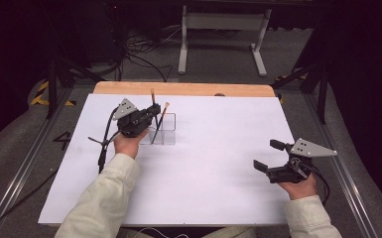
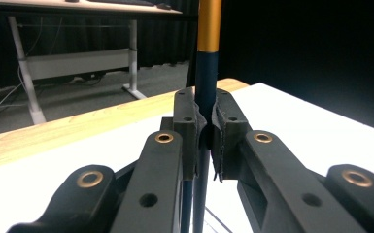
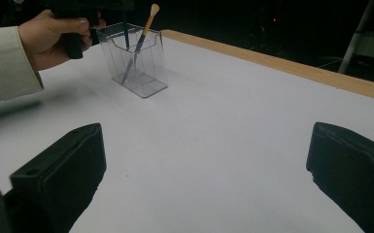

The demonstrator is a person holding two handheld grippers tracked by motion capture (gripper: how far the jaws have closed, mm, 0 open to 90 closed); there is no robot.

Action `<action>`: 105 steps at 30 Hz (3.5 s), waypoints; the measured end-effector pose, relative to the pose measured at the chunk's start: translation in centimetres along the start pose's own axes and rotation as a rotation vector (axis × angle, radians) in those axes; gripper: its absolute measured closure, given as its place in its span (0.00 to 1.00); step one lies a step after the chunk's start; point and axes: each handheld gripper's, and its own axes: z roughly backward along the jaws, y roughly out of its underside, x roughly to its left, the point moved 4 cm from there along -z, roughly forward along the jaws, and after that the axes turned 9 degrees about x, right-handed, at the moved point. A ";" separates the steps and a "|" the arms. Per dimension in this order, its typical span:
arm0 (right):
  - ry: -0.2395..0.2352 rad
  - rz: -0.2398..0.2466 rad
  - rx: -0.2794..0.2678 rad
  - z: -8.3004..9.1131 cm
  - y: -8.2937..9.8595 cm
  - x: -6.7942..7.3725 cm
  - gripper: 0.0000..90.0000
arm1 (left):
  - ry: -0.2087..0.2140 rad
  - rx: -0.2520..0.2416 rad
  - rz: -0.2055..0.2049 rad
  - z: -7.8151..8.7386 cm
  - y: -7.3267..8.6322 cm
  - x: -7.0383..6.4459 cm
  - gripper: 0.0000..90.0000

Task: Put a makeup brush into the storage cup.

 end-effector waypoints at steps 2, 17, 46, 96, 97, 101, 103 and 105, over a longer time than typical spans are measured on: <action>0.000 0.000 -0.002 0.0 0.0 0.0 0.01 | 0.002 0.004 0.004 -0.1 0.1 0.0 0.92; -0.007 -0.003 0.000 0.0 0.0 0.1 0.01 | 0.016 0.033 -0.010 -0.2 0.5 -0.2 0.91; -0.026 0.001 0.012 -0.3 0.0 0.2 0.02 | 0.072 0.060 0.051 0.1 1.2 -0.1 0.57; -0.015 0.011 -0.019 -0.6 1.0 -0.4 0.00 | 0.212 0.188 -0.092 14.2 4.6 -1.6 0.01; -0.014 0.011 -0.020 -0.6 1.1 -0.5 0.00 | 0.214 0.187 -0.081 14.2 4.7 -1.6 0.01; -0.007 0.019 -0.023 -0.6 1.4 -0.5 0.00 | 0.221 0.178 -0.061 14.8 5.6 -1.2 0.01; -0.003 0.023 -0.036 -0.5 1.5 -0.5 0.00 | 0.222 0.167 -0.051 15.0 5.8 -1.0 0.00; 0.000 0.023 -0.046 -0.4 1.6 -0.5 0.00 | 0.224 0.156 -0.039 15.3 6.3 -0.8 0.00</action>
